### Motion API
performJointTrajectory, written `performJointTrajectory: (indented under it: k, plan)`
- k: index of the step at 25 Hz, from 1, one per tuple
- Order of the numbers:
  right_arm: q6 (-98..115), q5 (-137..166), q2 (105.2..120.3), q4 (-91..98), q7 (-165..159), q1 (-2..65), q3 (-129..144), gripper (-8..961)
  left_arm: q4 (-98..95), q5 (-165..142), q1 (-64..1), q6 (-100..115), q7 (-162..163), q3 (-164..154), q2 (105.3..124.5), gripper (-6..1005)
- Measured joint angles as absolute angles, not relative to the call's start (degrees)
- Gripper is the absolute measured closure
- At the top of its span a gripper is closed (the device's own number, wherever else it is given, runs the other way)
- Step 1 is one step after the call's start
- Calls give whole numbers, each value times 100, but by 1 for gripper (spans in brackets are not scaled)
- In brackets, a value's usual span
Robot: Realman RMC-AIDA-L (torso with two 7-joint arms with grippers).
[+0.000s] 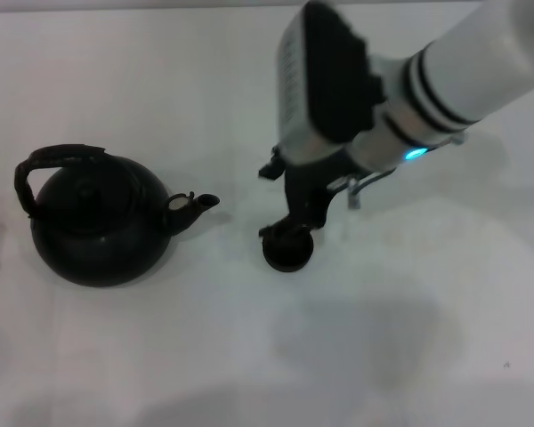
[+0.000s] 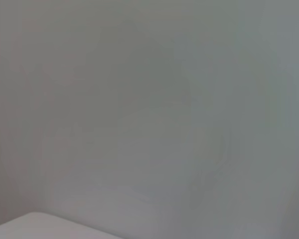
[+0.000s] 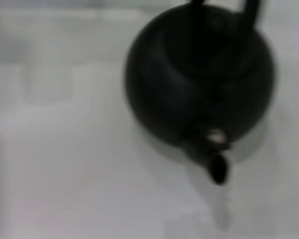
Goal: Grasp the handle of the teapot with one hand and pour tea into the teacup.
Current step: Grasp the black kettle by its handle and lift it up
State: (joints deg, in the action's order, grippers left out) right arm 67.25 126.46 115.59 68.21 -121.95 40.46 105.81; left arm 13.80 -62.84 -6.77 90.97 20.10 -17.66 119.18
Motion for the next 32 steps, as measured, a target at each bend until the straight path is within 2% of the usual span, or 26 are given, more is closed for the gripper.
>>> performJointTrajectory:
  k: [9, 16, 26, 32]
  plan:
    - [6393, 12249, 11543, 7045, -11854, 3065, 9113, 130, 1370, -6284, -677, 9095, 2007, -1766, 11918, 244]
    - [5875, 8594, 11501, 6020, -9373, 2102, 7947, 130, 1370, -6284, -675, 9096, 2009, -1766, 11918, 245]
    - [7007, 3755, 11516, 2248, -5150, 2100, 6742, 130, 1372, -6285, -608, 9097, 1872, -1973, 11929, 244]
    - [7169, 2397, 11523, 1286, -4038, 2148, 6723, 130, 1371, -6285, -511, 9198, 1519, -2454, 11918, 244]
